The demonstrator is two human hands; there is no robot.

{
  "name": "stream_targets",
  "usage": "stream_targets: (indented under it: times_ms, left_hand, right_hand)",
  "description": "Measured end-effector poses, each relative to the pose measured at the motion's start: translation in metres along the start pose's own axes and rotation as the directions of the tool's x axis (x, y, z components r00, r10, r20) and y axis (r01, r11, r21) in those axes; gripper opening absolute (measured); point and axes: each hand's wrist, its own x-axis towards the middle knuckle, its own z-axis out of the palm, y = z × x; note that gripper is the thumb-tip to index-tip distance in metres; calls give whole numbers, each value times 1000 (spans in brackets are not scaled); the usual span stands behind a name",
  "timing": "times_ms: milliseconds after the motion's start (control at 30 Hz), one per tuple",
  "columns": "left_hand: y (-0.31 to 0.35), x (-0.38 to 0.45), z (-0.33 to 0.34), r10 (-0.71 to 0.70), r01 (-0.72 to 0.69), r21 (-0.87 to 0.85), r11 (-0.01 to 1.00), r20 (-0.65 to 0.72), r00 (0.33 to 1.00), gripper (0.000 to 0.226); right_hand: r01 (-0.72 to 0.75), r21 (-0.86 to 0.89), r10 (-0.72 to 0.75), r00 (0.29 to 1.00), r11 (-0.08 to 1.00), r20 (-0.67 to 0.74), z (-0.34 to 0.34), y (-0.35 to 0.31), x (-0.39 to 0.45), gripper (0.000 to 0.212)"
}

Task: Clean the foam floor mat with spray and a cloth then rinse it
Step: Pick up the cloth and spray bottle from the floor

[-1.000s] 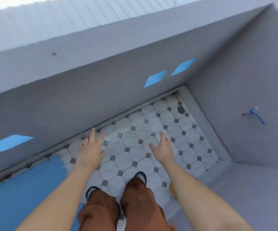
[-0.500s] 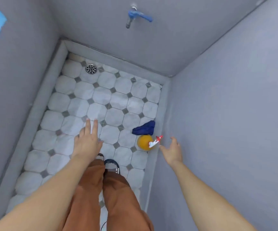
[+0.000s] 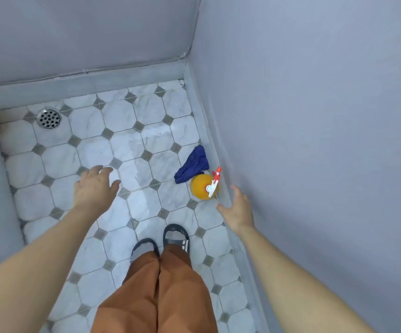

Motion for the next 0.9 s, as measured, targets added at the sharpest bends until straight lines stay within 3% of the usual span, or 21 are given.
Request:
stream_targets:
  times_ms: [167,300,433,567,667,767,833,900]
  left_hand:
    - [44,71,19,57,-57,-148,987,-5,998,38]
    - [84,126,89,265,-259,-87,962,62,962,34]
    - [120,186,161,312,-298,-116,947,123,942,38]
    - [155,236,219,281,-230,-265,936,174,944,55]
    - [170,247,262,323,-279,-213,936,207,923,77]
    - [179,243,291,341,-294,-205,934,262,903,57]
    - [180,235,290,314,-224,-276,935,344,885,38]
    - [174,226,271,270,-91,-416,905,396,878,37]
  right_hand:
    - [-30,70,29,999,997,26,31,23,37,73]
    - [19,182,-25,999,983,29,82,40,86,79]
    - [101,329,-65,991,939,-119,133,61,136,91]
    - [249,299,-124,916,921,-381,159,70,157,63]
    - [308,293,-127,855,905,-503,175,74,162,42]
    - [270,367,-60,868,890,-493,186,74,159,45]
    - [262,442,-11,869,858,-494,187,72,154,32]
    - [249,483,30,866,839,-499,178,67,143,14]
